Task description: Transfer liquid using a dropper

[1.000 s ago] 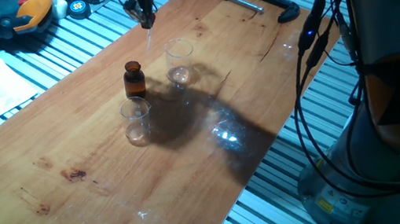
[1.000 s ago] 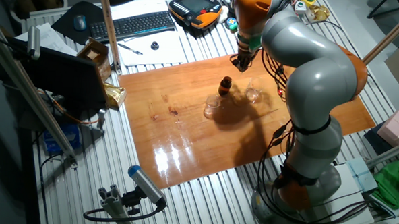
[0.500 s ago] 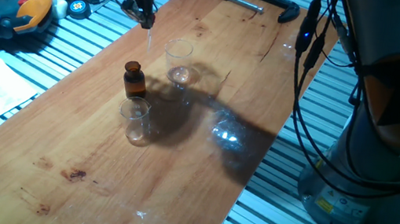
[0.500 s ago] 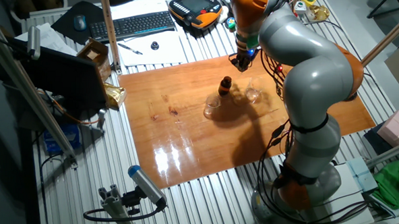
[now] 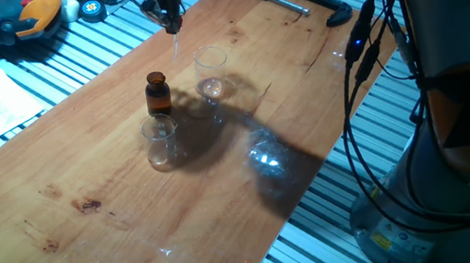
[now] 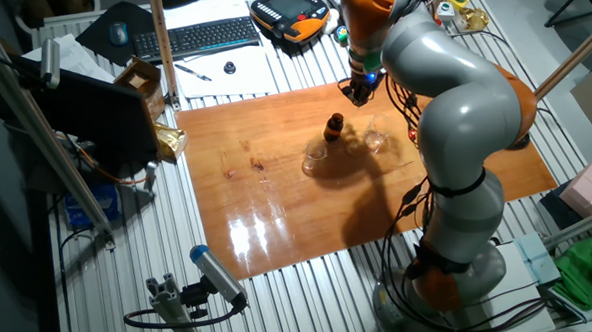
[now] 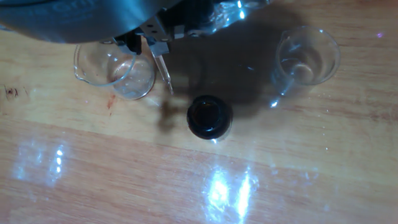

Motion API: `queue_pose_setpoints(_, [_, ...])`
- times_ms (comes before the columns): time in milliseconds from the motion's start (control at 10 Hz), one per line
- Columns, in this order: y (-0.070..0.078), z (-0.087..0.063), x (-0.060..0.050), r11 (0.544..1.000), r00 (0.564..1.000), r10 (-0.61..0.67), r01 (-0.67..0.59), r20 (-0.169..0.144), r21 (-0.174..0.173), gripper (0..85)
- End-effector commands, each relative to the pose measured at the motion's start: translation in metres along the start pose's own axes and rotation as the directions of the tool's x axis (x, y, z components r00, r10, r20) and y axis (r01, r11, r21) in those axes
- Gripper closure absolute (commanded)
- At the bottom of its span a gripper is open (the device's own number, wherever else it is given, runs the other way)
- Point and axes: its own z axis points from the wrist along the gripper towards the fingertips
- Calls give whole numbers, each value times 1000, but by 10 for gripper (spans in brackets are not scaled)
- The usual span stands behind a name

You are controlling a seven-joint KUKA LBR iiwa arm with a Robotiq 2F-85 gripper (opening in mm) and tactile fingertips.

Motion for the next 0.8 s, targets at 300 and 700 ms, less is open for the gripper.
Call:
queue_pose_setpoints(300, [-48,4,11,1000,1000,-23,23,-16,-5,677])
queue_pose_setpoints(700, [-72,15,23,999,999,-39,39,-13,4,680])
